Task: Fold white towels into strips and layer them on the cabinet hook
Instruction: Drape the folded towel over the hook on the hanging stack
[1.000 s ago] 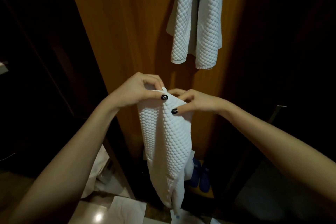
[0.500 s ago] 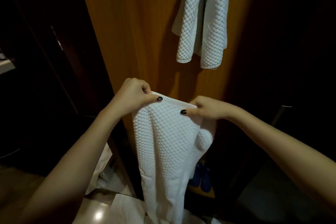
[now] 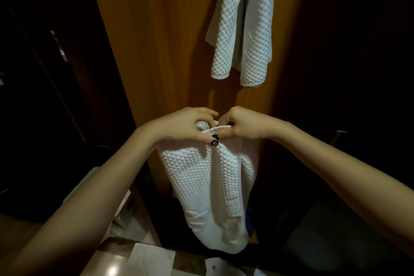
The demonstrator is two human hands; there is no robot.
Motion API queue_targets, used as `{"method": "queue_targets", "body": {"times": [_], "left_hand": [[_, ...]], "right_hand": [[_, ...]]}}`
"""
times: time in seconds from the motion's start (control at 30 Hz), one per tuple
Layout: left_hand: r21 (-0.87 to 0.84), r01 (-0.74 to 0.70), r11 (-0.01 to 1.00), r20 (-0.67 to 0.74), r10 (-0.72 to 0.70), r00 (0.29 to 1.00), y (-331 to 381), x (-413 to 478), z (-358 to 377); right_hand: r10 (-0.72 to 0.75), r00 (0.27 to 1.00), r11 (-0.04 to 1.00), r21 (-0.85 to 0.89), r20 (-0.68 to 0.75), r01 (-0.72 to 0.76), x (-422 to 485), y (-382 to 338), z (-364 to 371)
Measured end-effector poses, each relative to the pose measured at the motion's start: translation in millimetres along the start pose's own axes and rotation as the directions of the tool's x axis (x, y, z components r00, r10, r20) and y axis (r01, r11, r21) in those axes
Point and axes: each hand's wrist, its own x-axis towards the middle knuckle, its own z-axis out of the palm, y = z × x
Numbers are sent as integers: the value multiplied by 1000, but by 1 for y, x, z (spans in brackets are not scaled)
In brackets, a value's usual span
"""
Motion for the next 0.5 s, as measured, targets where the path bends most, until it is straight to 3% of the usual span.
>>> {"method": "queue_targets", "body": {"times": [0.07,0.17,0.37,0.5], "left_hand": [[-184,-5,983,61,16,998,6,9,2],[-347,7,938,14,-2,1000,15,20,7],[-450,-45,892,-143,-23,989,20,38,21],[-323,-61,944,-132,18,991,25,46,22]], "right_hand": [[18,1000,999,35,5,-18,-8,3,-5],[55,998,995,90,-32,-52,-23,9,-14],[104,991,994,50,-85,-100,-64,28,-25],[177,966,984,58,-191,-168,-87,42,-25]]}}
